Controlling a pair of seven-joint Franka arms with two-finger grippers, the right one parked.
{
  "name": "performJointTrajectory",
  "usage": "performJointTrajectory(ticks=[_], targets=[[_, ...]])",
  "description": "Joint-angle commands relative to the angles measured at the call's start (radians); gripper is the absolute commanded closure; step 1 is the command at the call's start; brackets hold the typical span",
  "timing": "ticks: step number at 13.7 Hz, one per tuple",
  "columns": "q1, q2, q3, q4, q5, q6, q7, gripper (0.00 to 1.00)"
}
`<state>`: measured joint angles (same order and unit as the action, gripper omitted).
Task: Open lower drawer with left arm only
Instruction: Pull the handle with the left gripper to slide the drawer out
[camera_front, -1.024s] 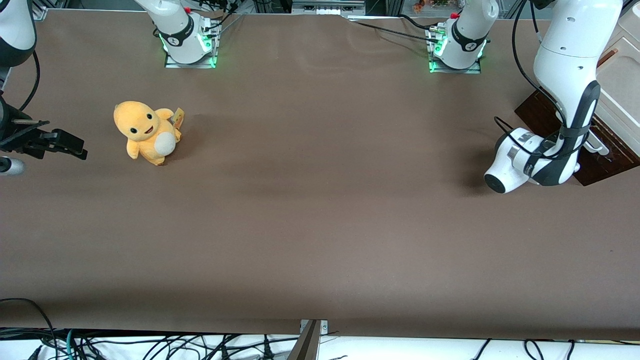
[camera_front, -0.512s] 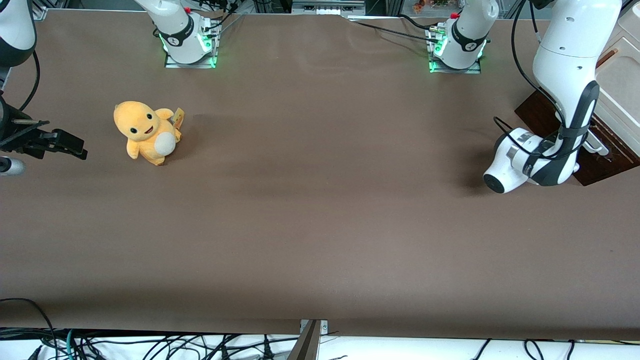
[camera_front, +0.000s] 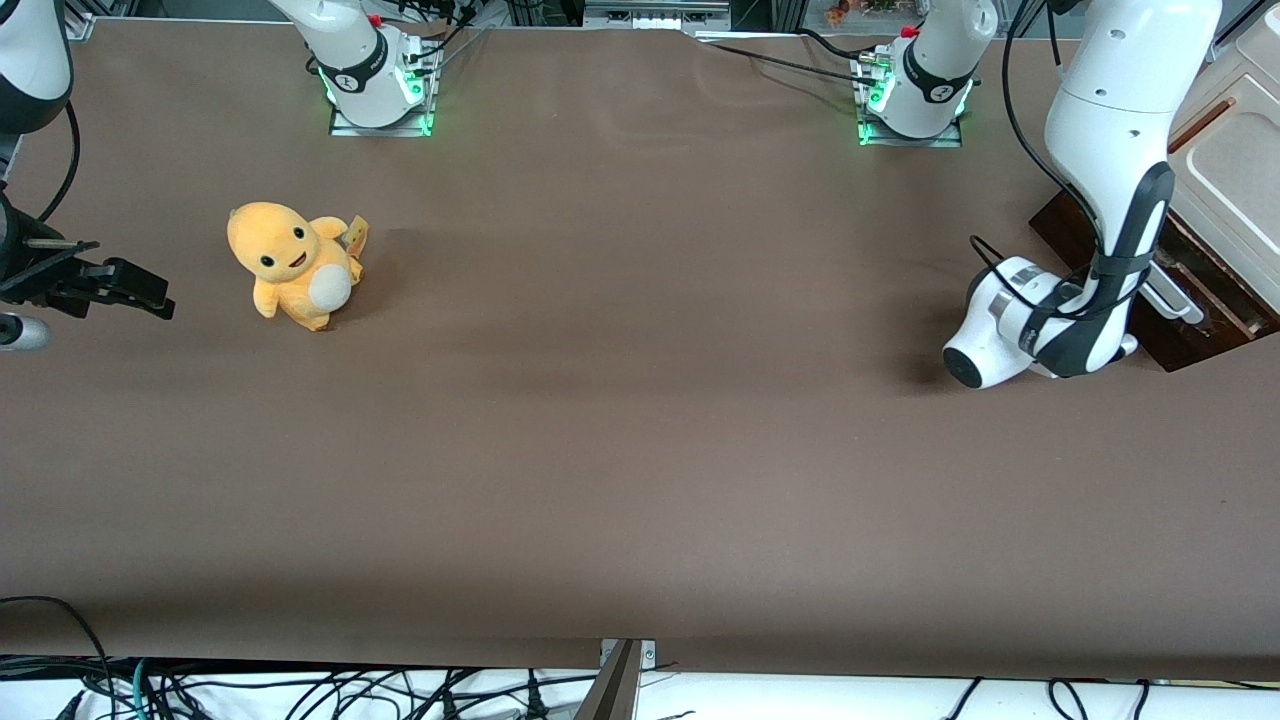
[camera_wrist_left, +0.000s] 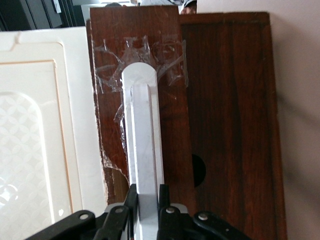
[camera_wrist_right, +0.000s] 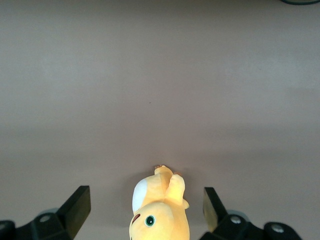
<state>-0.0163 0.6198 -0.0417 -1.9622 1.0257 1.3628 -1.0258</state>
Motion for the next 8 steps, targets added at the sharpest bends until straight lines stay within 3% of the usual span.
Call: performJointTrajectory(ticks=[1,8], targets=[[-0.048,0.008,0.003,0.052,-0.002,-0.028,0.029,1.0],[-0.08,0.044,0.003,0.112,-0.041,-0.068,0.029,1.0]])
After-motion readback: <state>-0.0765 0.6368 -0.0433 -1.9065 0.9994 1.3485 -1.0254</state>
